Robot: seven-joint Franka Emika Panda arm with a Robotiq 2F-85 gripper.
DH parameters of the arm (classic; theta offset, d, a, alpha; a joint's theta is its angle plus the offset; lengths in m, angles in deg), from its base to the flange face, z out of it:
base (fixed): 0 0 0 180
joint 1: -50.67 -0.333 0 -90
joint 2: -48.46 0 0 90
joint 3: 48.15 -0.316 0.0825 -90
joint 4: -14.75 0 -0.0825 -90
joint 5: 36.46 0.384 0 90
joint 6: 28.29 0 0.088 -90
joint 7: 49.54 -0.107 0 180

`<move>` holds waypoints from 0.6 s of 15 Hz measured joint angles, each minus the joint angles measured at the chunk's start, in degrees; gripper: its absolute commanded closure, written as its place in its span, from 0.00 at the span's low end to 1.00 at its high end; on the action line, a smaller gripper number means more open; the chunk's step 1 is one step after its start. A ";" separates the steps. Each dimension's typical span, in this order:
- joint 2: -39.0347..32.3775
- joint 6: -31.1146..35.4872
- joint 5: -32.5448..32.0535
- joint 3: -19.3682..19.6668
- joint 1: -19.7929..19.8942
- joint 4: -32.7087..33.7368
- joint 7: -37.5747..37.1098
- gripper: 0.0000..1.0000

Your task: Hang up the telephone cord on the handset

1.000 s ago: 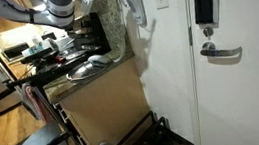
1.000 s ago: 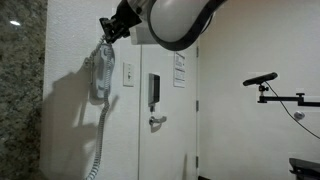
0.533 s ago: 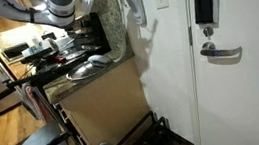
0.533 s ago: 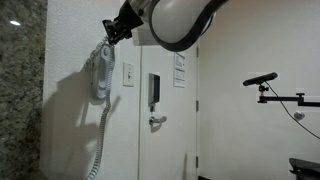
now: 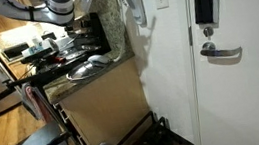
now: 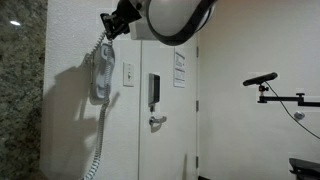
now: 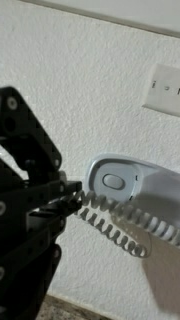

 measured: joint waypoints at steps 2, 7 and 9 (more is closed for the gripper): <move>0.00 -0.14 0.00 1.06 -0.02 0.69 0.00 0.97; 0.04 -0.28 0.00 3.33 0.20 1.31 0.00 0.97; 0.04 -0.28 0.00 3.36 0.75 1.31 0.00 0.97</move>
